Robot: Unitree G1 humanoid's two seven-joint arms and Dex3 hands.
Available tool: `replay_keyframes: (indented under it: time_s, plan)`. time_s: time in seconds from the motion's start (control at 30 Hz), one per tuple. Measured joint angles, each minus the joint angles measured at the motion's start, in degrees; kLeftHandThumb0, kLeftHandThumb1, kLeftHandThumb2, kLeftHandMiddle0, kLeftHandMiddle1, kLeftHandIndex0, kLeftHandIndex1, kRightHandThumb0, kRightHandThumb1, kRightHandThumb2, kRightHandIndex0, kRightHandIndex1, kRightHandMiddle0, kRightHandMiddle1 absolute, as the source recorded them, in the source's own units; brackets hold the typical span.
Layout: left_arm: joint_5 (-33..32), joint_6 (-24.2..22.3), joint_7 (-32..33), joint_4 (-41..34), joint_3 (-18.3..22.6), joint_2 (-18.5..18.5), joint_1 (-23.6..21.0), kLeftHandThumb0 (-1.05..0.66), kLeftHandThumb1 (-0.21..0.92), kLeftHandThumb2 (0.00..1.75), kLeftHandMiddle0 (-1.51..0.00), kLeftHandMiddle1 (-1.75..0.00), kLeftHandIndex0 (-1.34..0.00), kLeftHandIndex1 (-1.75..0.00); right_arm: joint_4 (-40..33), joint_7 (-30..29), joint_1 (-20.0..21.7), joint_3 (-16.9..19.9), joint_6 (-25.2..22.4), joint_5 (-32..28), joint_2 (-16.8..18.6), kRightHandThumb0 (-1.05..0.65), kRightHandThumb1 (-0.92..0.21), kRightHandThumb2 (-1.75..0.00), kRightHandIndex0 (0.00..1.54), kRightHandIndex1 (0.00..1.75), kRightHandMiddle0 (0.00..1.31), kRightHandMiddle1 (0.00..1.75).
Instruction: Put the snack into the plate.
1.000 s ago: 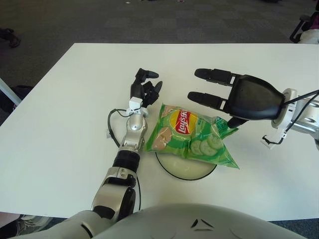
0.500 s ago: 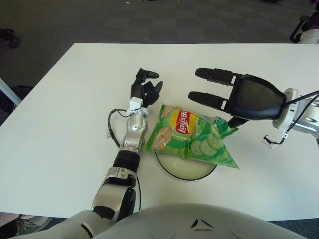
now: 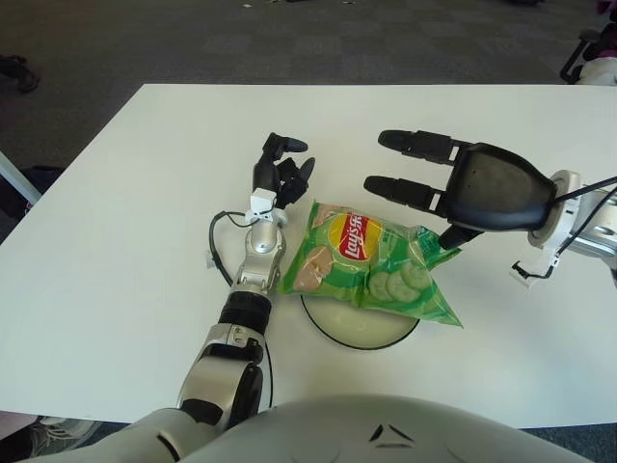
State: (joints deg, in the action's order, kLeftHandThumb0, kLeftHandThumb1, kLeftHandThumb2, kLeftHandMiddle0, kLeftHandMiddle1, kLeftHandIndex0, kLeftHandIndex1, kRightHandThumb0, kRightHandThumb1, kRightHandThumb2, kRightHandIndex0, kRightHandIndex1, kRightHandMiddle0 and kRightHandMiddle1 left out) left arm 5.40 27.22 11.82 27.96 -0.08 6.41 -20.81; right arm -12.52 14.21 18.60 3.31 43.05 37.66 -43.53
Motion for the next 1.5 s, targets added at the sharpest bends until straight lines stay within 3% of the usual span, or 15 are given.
replay_keyframes:
  time_s: [0.17, 0.33, 0.5, 0.87, 1.03, 1.2, 1.5]
  plan:
    - [-0.24, 0.00, -0.12, 0.00, 0.08, -0.16, 0.00, -0.36, 0.92, 0.25, -0.95, -1.75, -0.49, -1.45, 9.08, -2.43, -0.16, 2.73, -8.52, -9.44, 5.41, -0.29, -0.92, -0.23, 0.45, 0.03, 0.36, 0.04]
    - [-0.47, 0.00, -0.35, 0.03, 0.22, -0.57, 0.00, -0.36, 0.92, 0.25, -0.95, -1.75, -0.50, -1.44, 16.30, -7.76, -1.12, 3.91, -9.99, -10.19, 7.61, -0.28, -0.92, -0.24, 0.48, 0.03, 0.37, 0.04]
    - [-0.65, 0.00, -0.75, 0.04, 0.33, -0.92, 0.00, -0.36, 0.92, 0.25, -0.95, -1.75, -0.50, -1.44, 17.80, -9.65, -1.96, 3.53, -11.44, -11.59, 10.39, -0.31, -0.92, -0.26, 0.48, 0.02, 0.38, 0.04]
    - [-0.95, 0.00, -1.21, 0.10, 0.74, -1.21, 0.00, -0.36, 0.92, 0.24, -0.96, -1.75, -0.50, -1.44, 17.25, -9.39, -2.00, 3.91, -21.79, -21.23, 17.62, -0.38, -0.92, -0.29, 0.47, 0.01, 0.39, 0.04]
    - [-1.45, 0.01, -1.68, 0.41, 1.19, -1.64, 0.00, -0.36, 0.92, 0.24, -0.96, -1.75, -0.50, -1.44, 20.09, -11.71, -1.98, 4.68, -21.55, -24.54, 20.69, -0.41, -0.92, -0.35, 0.48, 0.01, 0.41, 0.04]
    - [-2.04, 0.01, -1.85, 0.73, 1.50, -1.90, 0.00, -0.36, 0.92, 0.24, -0.96, -1.75, -0.50, -1.43, 24.22, -12.14, -1.59, 7.50, -21.58, -31.82, 23.28, -0.43, -0.92, -0.44, 0.53, 0.02, 0.43, 0.05]
    - [-2.22, 0.02, -1.85, 1.36, 2.14, -2.30, -0.02, -0.36, 0.92, 0.24, -0.96, -1.75, -0.50, -1.44, 27.92, -12.52, -1.30, 9.61, -21.71, -35.60, 24.10, -0.44, -0.92, -0.47, 0.56, 0.03, 0.44, 0.05]
